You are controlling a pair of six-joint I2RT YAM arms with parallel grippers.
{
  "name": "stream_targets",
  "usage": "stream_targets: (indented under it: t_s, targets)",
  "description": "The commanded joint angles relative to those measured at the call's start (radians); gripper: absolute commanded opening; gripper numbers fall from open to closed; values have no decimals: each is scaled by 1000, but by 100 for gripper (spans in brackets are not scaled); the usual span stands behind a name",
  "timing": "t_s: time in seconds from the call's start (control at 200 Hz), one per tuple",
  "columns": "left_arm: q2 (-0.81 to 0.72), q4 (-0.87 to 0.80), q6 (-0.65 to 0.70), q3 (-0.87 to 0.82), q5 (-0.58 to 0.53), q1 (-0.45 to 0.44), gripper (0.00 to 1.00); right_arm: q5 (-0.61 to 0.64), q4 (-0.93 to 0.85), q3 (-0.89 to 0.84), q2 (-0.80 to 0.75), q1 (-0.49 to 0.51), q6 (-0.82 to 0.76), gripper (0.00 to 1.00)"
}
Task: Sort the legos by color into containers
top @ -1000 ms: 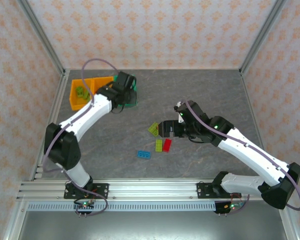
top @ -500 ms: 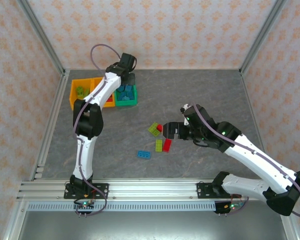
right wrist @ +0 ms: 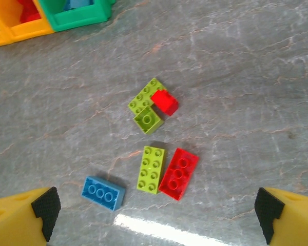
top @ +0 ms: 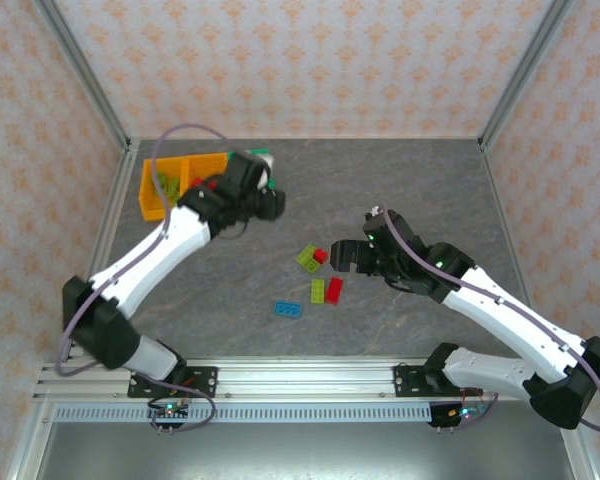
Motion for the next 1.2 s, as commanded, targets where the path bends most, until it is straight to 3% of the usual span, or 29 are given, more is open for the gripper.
stream_targets:
  t_s: [0.0,0.145,0.23,0.525,0.711,0.851,1.196]
  targets:
    - [-83,11,69,-155,0,-122,48,59,41,-35,6,-19,19,99]
    - [-170,-7,210,-307,21,-347,50,51,60,-56,11,-47,21,99]
    - [-172,7,232,-383,-12,-417,52,42,54,-55,15,-60,16,99]
    - [67,-28,322,-366,-108,-455,79,28,32,-61,1,-72,23,99]
    - [185,-18,367,-306,-167,-461,88,29,18,-65,-16,-73,27,99]
    - [255,-47,369,-266,-173,-459,87,40,-2,-61,-30,-75,25,99]
    - [324,-166,367,-220,-172,-460,67,45,-10,-70,-57,-74,38,99]
